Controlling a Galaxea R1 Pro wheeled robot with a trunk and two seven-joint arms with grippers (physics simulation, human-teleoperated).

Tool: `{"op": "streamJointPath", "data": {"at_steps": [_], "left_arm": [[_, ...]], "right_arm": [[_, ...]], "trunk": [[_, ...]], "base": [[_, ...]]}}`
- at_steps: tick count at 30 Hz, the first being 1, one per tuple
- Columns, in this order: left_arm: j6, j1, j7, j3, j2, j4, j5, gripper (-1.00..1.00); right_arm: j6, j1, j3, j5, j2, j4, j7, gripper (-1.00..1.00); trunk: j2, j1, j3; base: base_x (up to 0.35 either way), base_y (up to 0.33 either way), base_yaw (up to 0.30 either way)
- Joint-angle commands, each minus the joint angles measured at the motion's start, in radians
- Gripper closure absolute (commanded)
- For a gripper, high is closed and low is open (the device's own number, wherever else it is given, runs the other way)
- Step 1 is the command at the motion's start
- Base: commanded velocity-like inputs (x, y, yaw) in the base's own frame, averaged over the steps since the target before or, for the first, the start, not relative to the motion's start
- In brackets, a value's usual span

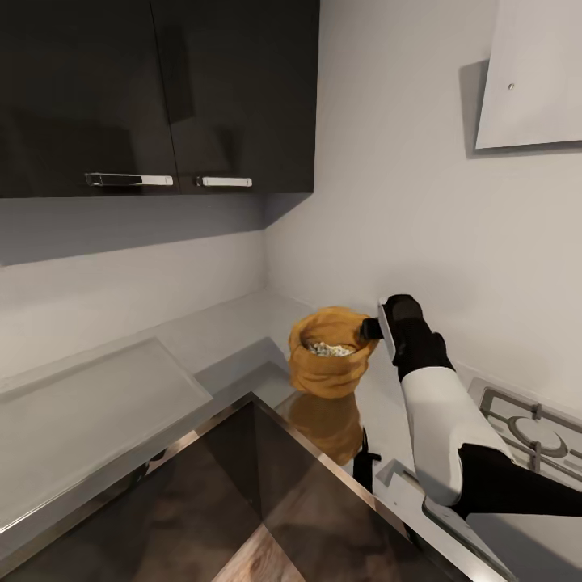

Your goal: In the kitchen, take the popcorn bag from the countertop, put it into the microwave, and heat it until the popcorn is cooked so the cooked popcorn ends up inside the bag.

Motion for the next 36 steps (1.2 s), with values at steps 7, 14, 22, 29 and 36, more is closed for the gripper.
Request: {"op": "streamJointPath", "data": {"at_steps": [7, 14, 22, 29, 36], "left_arm": [[-0.001, 0.0, 0.0, 0.003, 0.0, -0.001, 0.007, -1.0], [-0.001, 0.0, 0.0, 0.003, 0.0, -0.001, 0.007, -1.0], [-0.001, 0.0, 0.0, 0.003, 0.0, -0.001, 0.007, -1.0], [-0.001, 0.0, 0.0, 0.003, 0.0, -0.001, 0.007, -1.0], [-0.004, 0.0, 0.0, 0.001, -0.002, -0.002, 0.006, -1.0]], "right_arm": [[0.051, -0.001, 0.004, 0.004, 0.001, -0.091, -0.009, 1.0], [0.051, -0.086, 0.005, 0.031, -0.003, -0.08, -0.01, 1.0], [0.051, -0.18, 0.005, 0.051, -0.005, 0.022, -0.009, 1.0], [0.051, -0.182, 0.005, 0.055, -0.006, 0.023, -0.009, 1.0], [0.051, -0.182, 0.012, 0.081, -0.005, 0.024, -0.008, 1.0]], "trunk": [[-0.001, 0.0, -0.001], [-0.001, 0.0, -0.001], [-0.001, 0.0, -0.001], [-0.001, 0.0, -0.001], [-0.001, 0.0, -0.001]], "base": [[0.0, 0.0, 0.0], [0.0, 0.0, 0.0], [0.0, 0.0, 0.0], [0.0, 0.0, 0.0], [-0.114, 0.0, 0.0]]}}
